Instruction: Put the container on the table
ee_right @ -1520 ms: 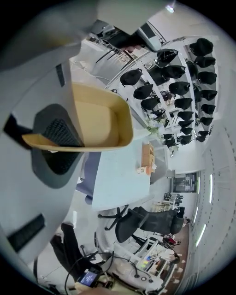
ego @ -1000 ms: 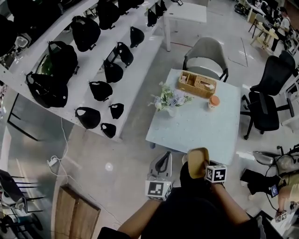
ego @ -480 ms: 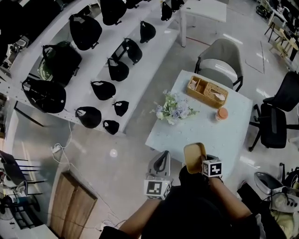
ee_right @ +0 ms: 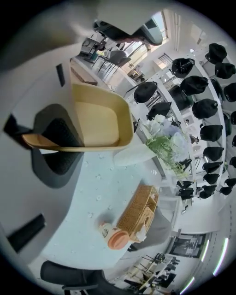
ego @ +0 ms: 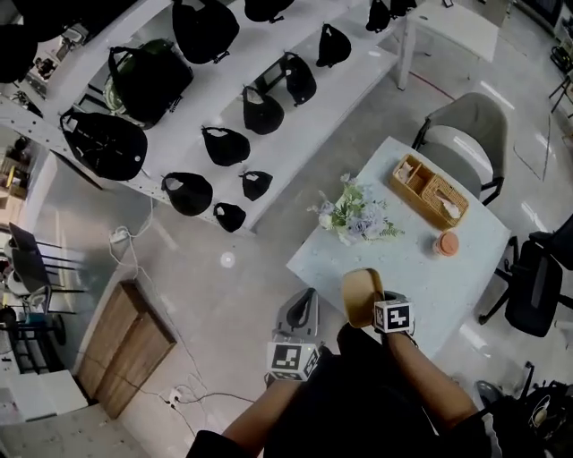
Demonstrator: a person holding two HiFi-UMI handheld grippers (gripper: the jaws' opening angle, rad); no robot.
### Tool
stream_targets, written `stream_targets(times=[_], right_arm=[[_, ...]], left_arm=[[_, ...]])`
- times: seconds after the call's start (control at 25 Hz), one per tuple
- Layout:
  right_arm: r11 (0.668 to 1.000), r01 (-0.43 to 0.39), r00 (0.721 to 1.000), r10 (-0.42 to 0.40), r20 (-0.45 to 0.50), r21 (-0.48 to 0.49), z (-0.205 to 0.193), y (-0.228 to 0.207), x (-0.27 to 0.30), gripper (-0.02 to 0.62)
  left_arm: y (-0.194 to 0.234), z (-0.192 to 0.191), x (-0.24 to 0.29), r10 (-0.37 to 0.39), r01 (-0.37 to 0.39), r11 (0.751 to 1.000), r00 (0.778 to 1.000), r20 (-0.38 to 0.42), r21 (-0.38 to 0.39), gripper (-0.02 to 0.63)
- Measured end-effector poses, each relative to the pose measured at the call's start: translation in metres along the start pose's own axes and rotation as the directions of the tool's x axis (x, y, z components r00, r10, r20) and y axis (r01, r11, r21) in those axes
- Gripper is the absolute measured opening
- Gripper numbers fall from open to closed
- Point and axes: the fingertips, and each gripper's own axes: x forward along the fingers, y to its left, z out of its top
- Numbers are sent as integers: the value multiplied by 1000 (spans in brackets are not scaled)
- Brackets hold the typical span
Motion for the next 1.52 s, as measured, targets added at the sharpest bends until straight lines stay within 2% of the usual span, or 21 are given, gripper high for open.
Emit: stream_targets(times=[0.24,0.56,0.84,1.08,1.52], right_arm=[[985,-14,997,2,-74,-173,23,14,41,2],[938,2,991,-47,-121,-346,44,24,106,2],[908,4,980,-86,-178,-418,46,30,147,2],[882,-26,980,-72,-187,-471,52,34,169,2],[847,-29,978,-85,-189,-530,62,28,197,2]], left_arm=[[28,-8,3,104,-104,994,995,-11,-37,9],[74,-34,21,125,-128,988,991,-40,-90,9],[97,-60,28,108,-118,985,991,-78,-125,9],[107,-71,36,114,-125,980,990,-79,-156,9],[117,-89,42,117,-137,974,986,-118,-178,9]])
